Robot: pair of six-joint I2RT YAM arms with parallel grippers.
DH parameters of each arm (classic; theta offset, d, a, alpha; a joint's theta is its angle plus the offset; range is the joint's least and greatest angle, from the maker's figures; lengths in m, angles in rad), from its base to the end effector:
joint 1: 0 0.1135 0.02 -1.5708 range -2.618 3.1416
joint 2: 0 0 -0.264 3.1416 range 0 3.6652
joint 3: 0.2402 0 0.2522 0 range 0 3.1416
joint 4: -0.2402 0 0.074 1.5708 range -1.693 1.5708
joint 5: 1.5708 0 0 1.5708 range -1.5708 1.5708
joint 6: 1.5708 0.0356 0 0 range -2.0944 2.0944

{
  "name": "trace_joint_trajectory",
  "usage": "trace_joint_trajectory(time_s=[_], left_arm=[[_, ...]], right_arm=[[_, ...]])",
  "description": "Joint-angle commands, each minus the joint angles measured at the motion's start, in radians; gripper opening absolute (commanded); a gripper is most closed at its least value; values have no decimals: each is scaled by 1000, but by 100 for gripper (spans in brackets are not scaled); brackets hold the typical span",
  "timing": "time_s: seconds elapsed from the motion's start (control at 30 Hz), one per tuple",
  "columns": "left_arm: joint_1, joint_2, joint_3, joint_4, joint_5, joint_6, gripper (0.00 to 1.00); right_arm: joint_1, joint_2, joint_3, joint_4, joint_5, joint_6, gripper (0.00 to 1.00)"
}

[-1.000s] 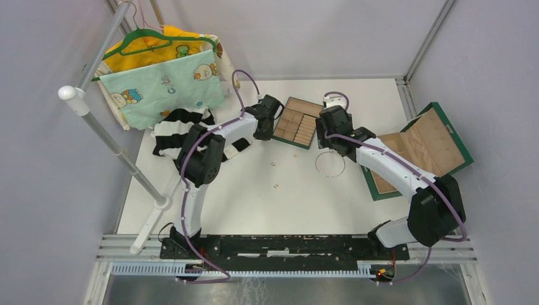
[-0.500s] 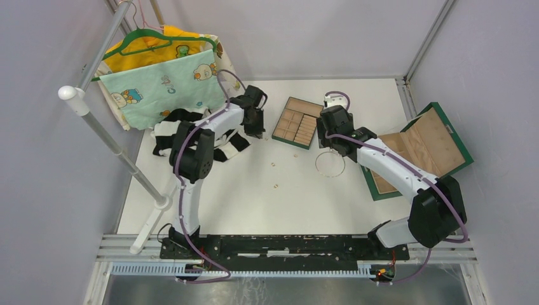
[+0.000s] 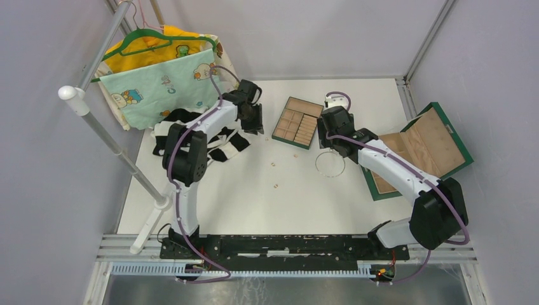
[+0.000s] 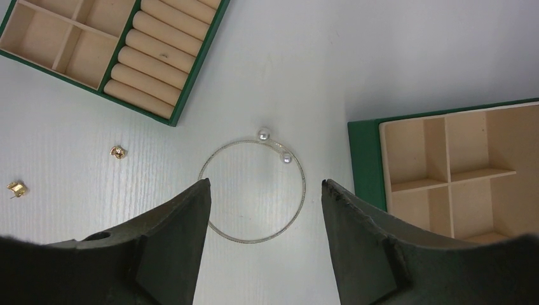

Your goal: Organize the mixed jewelry

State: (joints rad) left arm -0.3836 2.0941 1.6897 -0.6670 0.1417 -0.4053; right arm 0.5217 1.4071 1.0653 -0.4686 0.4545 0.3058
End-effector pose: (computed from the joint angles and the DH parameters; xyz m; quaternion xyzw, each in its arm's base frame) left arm 0.4182 -0.1742 0.2050 0.0070 0.9667 -0.1581 0.2012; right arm 0.2687 0.1364 0.2716 -0.0143 0.9085 -0.0462 0.4152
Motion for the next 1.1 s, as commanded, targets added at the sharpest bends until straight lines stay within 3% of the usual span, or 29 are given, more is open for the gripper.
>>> trace_joint_trajectory(time_s=[0.0,0.5,1.07], left_arm=[[-80,-20,31,-22,-106,49,37],[-141,94,82,-17,-277,19,41],[-141,156,97,1,-275,52,36]], right_arm=[[-2,-37,-2,29,20,-1,70],[-2,-55,-7,5,23,-5,70],[-2,-65,-18,10,18,-2,70]])
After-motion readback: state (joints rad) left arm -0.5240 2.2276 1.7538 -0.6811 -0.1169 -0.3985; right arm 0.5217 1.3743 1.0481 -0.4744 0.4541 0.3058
